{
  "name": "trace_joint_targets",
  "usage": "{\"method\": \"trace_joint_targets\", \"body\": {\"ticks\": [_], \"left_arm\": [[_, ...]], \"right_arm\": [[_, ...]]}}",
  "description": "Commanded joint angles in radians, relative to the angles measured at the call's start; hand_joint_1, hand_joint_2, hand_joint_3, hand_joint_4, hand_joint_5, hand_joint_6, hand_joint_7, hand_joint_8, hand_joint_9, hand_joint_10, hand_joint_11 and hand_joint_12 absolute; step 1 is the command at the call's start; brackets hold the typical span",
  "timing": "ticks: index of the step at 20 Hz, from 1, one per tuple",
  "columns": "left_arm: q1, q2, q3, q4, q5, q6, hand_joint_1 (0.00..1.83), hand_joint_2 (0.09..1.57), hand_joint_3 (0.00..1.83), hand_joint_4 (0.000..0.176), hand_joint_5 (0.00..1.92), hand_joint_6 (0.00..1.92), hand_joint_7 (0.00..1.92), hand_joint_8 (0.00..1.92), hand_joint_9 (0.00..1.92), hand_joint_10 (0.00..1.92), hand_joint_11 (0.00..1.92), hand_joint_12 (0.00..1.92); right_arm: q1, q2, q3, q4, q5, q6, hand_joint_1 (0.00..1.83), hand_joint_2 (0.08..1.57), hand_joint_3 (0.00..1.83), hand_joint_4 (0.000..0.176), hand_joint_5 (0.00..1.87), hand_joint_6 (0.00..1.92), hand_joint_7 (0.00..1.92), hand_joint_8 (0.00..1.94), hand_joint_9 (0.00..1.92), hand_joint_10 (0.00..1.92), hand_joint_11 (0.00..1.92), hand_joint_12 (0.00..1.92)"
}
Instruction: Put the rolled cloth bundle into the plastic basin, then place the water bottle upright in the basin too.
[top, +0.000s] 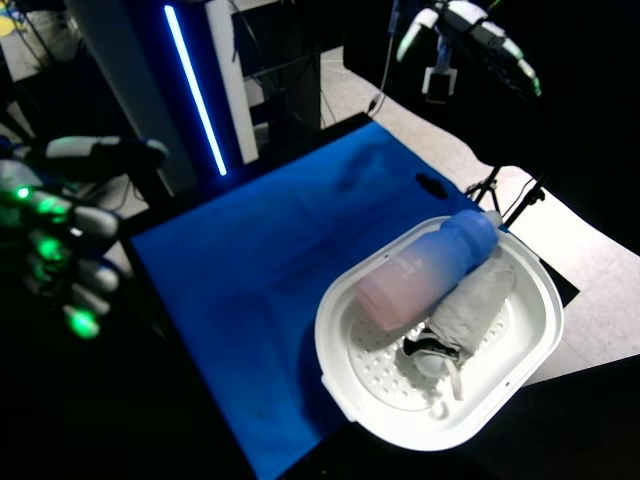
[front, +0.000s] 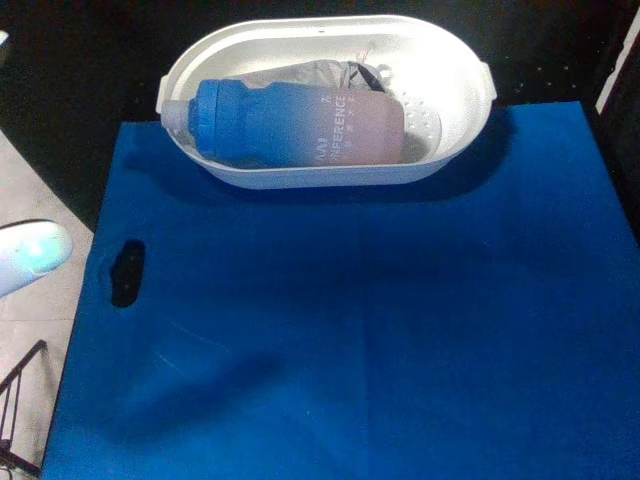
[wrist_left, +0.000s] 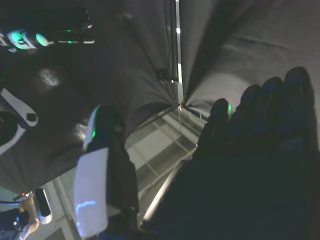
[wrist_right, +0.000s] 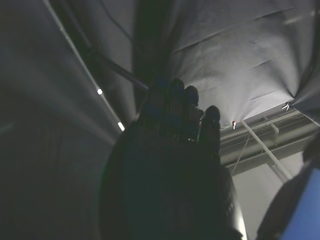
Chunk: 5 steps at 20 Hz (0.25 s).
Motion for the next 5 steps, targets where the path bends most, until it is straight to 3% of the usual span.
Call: {"method": "trace_joint_targets", "body": {"ticks": [1,5], "left_arm": [[-0.005,0.004,0.002,-0.007,-0.127,-0.006,0.32,0.91,0.01,0.176,0.00,0.00,0.00,0.00,0.01,0.00,0.04,0.02],[-0.005,-0.001,0.002,-0.009,-0.127,-0.010,0.22,0.98,0.02,0.176,0.00,0.00,0.02,0.00,0.04,0.01,0.10,0.05]], "right_arm": [[0.005,0.005,-0.003,-0.018,0.129,0.007,0.59,0.98,0.01,0.176,0.01,0.00,0.11,0.01,0.10,0.01,0.03,0.01],[0.005,-0.005,-0.005,-0.024,0.129,0.007,0.61,0.99,0.00,0.170,0.03,0.00,0.14,0.01,0.11,0.01,0.01,0.01]]}}
